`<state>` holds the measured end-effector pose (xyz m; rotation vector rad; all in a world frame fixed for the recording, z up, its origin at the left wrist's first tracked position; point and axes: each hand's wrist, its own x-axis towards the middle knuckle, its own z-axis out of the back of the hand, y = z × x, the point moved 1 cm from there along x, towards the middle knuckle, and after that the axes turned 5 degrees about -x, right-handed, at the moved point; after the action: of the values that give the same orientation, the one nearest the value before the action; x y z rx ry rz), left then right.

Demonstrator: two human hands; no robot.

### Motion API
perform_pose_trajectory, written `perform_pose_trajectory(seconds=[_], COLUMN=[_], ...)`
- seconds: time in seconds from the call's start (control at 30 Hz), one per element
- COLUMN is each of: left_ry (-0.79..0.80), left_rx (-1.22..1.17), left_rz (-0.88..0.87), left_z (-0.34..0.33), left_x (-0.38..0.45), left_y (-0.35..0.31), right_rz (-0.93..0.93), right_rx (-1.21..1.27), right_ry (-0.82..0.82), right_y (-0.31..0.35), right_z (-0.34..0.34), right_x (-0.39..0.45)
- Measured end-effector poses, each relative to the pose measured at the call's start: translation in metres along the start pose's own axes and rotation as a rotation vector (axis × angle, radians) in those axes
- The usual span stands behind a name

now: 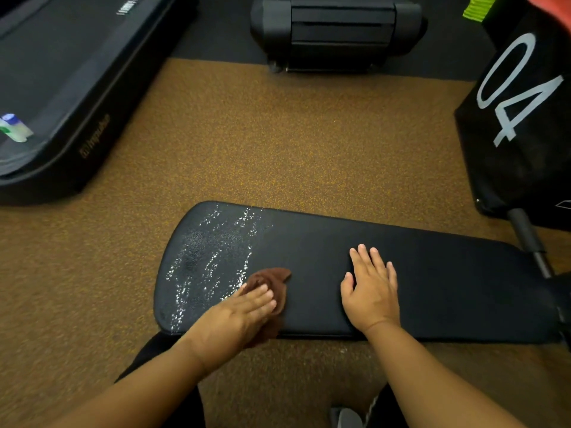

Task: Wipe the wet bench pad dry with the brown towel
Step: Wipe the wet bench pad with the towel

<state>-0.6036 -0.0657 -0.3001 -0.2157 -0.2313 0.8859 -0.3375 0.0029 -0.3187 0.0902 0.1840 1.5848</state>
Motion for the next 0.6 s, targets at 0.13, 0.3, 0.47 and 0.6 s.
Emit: perform_pose_trajectory(seconds=[0.13, 0.3, 0.47, 0.6], left_ry=[-0.064, -0.016, -0.294, -0.309], left_rx=[-0.107, -0.290, -0.306, -0.142], left_rz=[0.213, 0.498, 0.527, 0.626], left_z=[0.007, 0.007, 0.035, 0.046], left_x=[0.063, 0.092, 0.069, 0.057], left_y=[-0.012, -0.005, 0.023, 0.047], right_rz=[-0.096, -0.001, 0.232, 0.273], right_rx=[0.120, 0.319, 0.387, 0.217], right_ry=[-0.049, -0.241, -0.190, -0.034], right_y=[0.009, 0.055, 0.110, 0.134], right_z=[0.011, 0.026, 0.014, -0.012], right_x=[0.014, 0.025, 0.019, 0.005])
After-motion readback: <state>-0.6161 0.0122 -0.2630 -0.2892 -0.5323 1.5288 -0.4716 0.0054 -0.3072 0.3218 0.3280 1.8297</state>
